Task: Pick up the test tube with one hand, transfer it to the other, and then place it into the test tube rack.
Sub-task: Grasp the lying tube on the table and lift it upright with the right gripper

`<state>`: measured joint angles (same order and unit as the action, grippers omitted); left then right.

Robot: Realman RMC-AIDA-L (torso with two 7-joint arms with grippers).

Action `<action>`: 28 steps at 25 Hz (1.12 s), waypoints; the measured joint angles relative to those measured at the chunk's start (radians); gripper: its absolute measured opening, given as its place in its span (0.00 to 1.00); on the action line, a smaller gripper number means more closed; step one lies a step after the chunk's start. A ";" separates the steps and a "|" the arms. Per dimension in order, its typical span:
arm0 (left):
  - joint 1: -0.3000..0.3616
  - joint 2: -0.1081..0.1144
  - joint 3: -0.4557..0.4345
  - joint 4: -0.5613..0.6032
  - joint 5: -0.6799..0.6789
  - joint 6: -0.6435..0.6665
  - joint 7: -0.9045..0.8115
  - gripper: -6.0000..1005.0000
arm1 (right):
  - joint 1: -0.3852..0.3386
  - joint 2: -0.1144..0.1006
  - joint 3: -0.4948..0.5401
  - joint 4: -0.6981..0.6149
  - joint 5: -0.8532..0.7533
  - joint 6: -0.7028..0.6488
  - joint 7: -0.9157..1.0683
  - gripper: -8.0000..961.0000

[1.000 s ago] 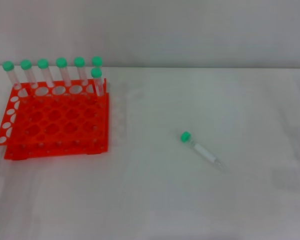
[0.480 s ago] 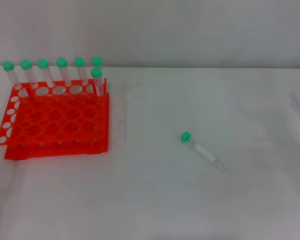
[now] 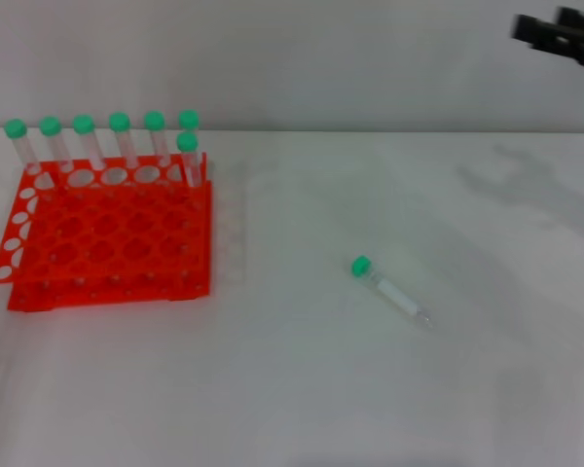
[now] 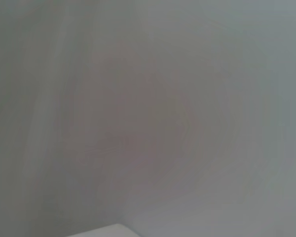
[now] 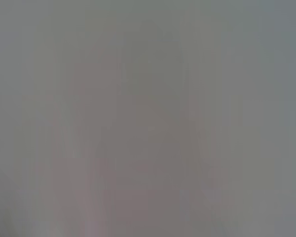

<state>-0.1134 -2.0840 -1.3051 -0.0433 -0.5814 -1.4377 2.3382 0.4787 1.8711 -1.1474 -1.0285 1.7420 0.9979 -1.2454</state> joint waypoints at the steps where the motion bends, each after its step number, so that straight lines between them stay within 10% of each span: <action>1: -0.001 0.000 0.000 0.000 0.000 0.000 0.001 0.85 | 0.005 0.001 0.000 -0.090 -0.138 0.005 0.134 0.84; 6: -0.006 0.001 0.000 0.000 0.004 -0.027 0.001 0.85 | 0.087 0.069 -0.003 -0.500 -0.799 0.192 0.700 0.83; 9: -0.019 0.002 0.000 0.000 0.004 -0.037 0.001 0.85 | 0.175 0.138 -0.029 -0.615 -1.071 0.392 0.876 0.83; 11: -0.030 0.003 0.000 0.001 0.004 -0.034 0.003 0.84 | 0.240 0.144 -0.126 -0.631 -1.192 0.478 1.018 0.83; 16: -0.049 0.004 0.000 0.000 0.004 -0.030 0.061 0.84 | 0.371 0.149 -0.353 -0.519 -1.279 0.544 1.244 0.82; 28: -0.066 0.004 0.000 0.002 0.012 -0.030 0.077 0.83 | 0.568 0.156 -0.503 0.050 -1.171 0.410 1.310 0.79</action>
<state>-0.1795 -2.0796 -1.3054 -0.0409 -0.5698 -1.4676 2.4154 1.0467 2.0267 -1.6506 -0.9781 0.5712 1.4082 0.0645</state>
